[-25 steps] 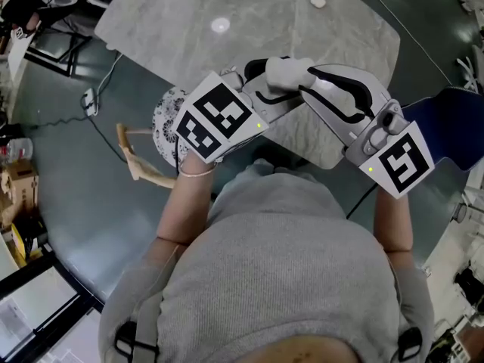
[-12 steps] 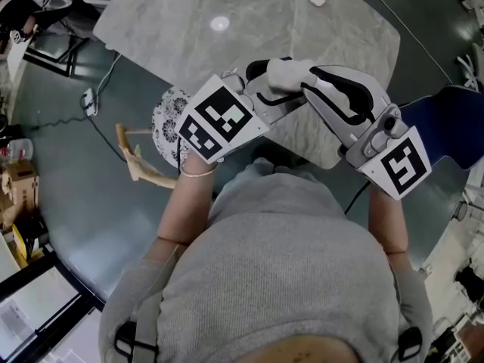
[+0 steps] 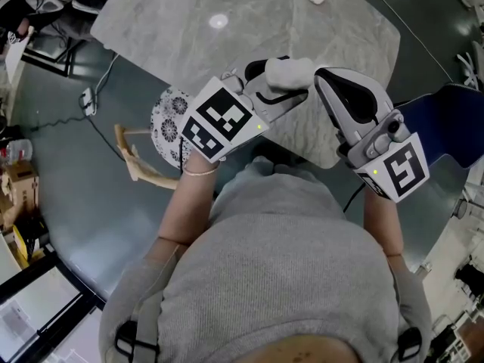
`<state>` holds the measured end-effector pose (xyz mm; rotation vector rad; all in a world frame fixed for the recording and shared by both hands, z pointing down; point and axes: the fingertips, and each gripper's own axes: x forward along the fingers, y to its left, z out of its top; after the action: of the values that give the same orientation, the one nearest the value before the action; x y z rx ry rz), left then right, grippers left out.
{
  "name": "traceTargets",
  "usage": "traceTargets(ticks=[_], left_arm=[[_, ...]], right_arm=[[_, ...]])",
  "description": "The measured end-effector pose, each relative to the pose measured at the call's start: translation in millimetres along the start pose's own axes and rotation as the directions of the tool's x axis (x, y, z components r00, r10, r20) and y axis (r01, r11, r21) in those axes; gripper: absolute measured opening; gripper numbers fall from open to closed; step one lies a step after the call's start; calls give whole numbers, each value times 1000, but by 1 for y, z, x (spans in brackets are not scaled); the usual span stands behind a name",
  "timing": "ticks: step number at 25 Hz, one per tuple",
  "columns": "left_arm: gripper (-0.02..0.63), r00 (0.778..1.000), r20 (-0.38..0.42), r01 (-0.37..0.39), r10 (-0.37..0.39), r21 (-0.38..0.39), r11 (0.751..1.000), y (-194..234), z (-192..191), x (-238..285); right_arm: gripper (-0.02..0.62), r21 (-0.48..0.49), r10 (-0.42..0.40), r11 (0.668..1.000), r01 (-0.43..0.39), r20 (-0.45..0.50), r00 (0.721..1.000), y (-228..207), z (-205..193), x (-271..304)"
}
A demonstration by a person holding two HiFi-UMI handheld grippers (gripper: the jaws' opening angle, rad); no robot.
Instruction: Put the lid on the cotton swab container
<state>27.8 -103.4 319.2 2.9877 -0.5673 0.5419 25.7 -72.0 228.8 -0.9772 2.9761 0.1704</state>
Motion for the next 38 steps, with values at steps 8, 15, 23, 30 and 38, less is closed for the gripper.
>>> traceTargets(ticks=[8, 15, 23, 30, 38], left_arm=[[264, 1000, 1, -19, 19, 0, 1000, 8, -9, 11], [264, 1000, 6, -27, 27, 2, 1000, 11, -16, 22], [264, 999, 16, -38, 38, -3, 999, 15, -29, 35], [264, 999, 9, -35, 35, -6, 999, 19, -47, 49], [264, 999, -20, -38, 37, -15, 999, 26, -71, 66]], right_arm=[[3, 8, -53, 999, 53, -10, 999, -15, -11, -9], [3, 21, -88, 996, 89, -22, 996, -19, -16, -15], [3, 27, -113, 993, 114, -43, 993, -22, -25, -20], [3, 30, -132, 990, 134, -56, 990, -27, -30, -25], [3, 33, -145, 989, 147, -68, 987, -31, -35, -26]])
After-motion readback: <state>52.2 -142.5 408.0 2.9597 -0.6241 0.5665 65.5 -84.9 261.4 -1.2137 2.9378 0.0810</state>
